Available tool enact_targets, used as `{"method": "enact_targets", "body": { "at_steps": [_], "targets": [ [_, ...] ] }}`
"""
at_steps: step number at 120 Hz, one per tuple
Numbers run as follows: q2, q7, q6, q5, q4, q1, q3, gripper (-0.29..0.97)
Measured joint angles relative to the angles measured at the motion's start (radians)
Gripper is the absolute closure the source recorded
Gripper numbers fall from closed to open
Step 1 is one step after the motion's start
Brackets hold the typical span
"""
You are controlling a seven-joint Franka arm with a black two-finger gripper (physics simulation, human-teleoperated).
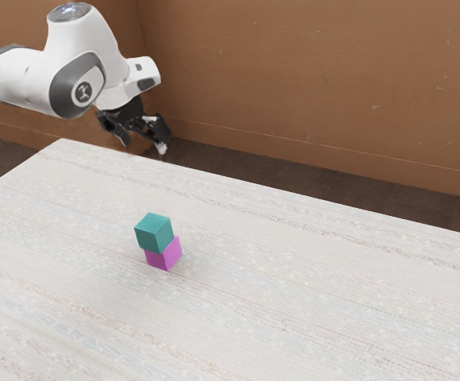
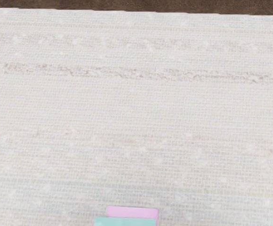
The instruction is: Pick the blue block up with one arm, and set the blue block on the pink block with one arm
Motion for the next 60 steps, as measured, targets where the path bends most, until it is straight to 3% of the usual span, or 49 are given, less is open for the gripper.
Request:
{"method": "enact_targets", "body": {
  "at_steps": [15, 32, 42, 60],
  "targets": [
    [-0.091, -0.225, -0.249, -0.034, 0.12, -0.103, 0.043, 0.01],
    [-0.16, -0.467, -0.537, -0.045, 0.203, -0.092, 0.105, 0.0],
    [-0.162, -0.585, -0.622, -0.075, 0.214, -0.079, 0.161, 0.0],
    [-0.166, -0.759, -0.706, -0.025, 0.237, -0.076, 0.164, 0.0]
  ]
}}
